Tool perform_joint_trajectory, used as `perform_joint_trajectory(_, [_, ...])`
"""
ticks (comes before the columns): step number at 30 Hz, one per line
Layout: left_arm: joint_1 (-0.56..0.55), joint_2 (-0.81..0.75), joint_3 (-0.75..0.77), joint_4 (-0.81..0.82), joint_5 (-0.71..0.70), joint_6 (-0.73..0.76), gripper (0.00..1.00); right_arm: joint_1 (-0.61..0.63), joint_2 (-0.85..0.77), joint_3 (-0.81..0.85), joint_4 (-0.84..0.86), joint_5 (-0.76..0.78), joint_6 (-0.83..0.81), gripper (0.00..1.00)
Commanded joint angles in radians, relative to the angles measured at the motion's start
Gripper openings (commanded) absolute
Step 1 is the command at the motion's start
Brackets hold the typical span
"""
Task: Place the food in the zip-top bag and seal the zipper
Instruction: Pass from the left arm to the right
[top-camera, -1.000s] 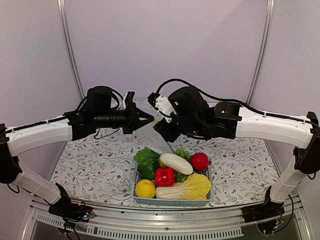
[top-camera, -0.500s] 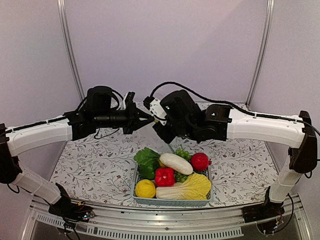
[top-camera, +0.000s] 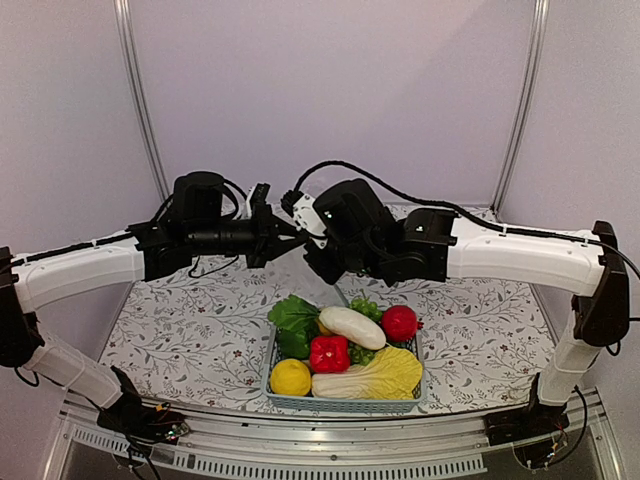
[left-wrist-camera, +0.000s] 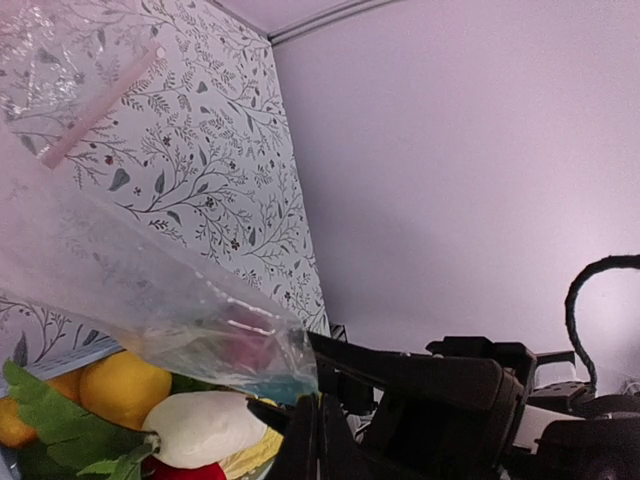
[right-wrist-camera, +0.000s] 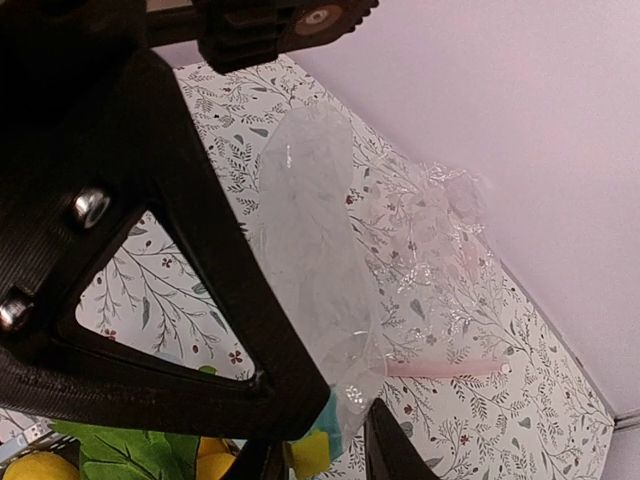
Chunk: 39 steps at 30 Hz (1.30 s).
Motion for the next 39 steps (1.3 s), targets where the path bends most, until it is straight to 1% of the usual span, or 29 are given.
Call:
perform_joint_trajectory(1, [0.011, -0.009, -0.002, 0.016, 0.015, -0.004, 0.0, 0.009, 0.016, 0.024, 0.014, 0.024, 0.0, 0.23])
perform_joint_trajectory(8, [0.012, -0.007, -0.005, 0.024, 0.01, -0.012, 0.0, 0.015, 0.011, 0.007, 0.03, 0.034, -0.008, 0.09])
perform_joint_trajectory(11, [0.014, -0.007, 0.0, 0.024, 0.007, -0.011, 0.0, 0.015, 0.004, -0.006, 0.038, 0.047, -0.001, 0.07])
perform_joint_trajectory(23, [0.044, -0.02, 0.026, 0.02, -0.008, -0.012, 0.0, 0.016, -0.02, -0.068, 0.05, 0.074, 0.022, 0.06])
perform_joint_trajectory(37, [0.074, -0.029, 0.086, -0.033, -0.015, 0.024, 0.0, 0.016, -0.025, -0.1, 0.04, 0.127, 0.008, 0.06])
perform_joint_trajectory(39, [0.074, -0.029, 0.092, -0.069, -0.013, 0.035, 0.0, 0.015, -0.025, -0.1, 0.038, 0.139, 0.009, 0.06])
